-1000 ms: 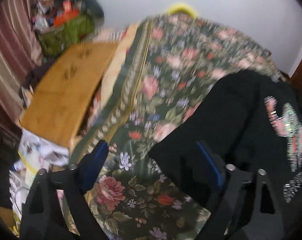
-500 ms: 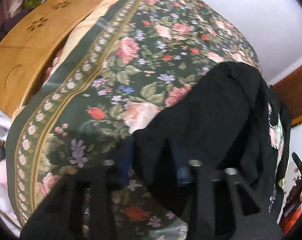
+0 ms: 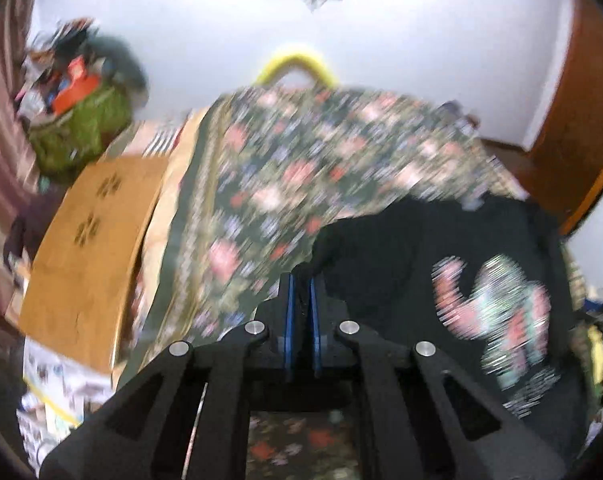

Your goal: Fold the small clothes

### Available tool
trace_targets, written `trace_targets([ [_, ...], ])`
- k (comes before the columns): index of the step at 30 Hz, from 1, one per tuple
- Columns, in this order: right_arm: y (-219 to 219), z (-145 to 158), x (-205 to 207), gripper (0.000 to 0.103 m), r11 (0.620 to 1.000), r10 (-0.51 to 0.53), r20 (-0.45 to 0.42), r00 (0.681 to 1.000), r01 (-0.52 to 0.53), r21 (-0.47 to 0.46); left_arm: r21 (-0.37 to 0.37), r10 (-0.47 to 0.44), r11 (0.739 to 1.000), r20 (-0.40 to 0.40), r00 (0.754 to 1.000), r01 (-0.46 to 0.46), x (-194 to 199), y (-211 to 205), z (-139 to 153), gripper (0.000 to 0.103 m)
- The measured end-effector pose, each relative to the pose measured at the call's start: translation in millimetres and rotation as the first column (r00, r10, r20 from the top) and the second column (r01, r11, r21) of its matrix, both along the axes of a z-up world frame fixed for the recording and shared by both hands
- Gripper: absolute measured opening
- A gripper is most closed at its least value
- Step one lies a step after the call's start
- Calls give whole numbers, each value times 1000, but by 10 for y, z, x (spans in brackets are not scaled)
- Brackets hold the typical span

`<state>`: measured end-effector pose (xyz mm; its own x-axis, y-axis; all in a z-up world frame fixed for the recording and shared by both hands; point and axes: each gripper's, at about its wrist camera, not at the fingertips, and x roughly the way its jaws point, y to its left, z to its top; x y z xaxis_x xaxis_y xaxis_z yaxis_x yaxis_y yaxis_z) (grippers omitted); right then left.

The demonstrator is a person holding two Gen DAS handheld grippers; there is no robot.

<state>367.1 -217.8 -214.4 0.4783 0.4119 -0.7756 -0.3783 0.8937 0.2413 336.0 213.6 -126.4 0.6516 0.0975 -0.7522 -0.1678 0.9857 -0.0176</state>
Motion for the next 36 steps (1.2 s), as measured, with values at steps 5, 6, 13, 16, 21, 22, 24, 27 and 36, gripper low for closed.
trace_targets([
  [5,-127,-88,-43,65,1000,-3,-24,1000,3,21,-80,-128,988,11,992,128,180,-524,284,7],
  [6,-148,-98,-55,65,1000,-2,-27,1000,3,25,-103,-151,983,-2,989,150,239,-640,275,7],
  [13,-242,-167,-123,59,998,8,-54,998,-5,56,-171,-251,956,-65,966,237,538,-1344,-70,7],
  [16,-234,-221,-129,53,999,8,-57,998,-5,49,-187,-254,954,-95,963,233,595,-1510,-280,7],
  [21,-195,-331,-66,40,997,9,-94,996,-2,75,-198,-264,953,-167,950,230,778,-1695,-624,7],
  [22,-172,-342,-60,38,998,11,-92,996,-4,70,-181,-264,956,-173,949,232,787,-1731,-656,7],
  [24,-147,-349,-60,24,998,10,-83,997,-4,66,-141,-275,957,-177,945,252,786,-1785,-680,7],
  [27,-181,-312,-64,12,997,-9,-64,998,14,78,-111,-291,955,-175,941,275,747,-1804,-620,14],
  [36,-161,33,-158,6,996,11,39,999,-14,85,-28,-253,968,-65,965,251,474,-1441,-91,49],
])
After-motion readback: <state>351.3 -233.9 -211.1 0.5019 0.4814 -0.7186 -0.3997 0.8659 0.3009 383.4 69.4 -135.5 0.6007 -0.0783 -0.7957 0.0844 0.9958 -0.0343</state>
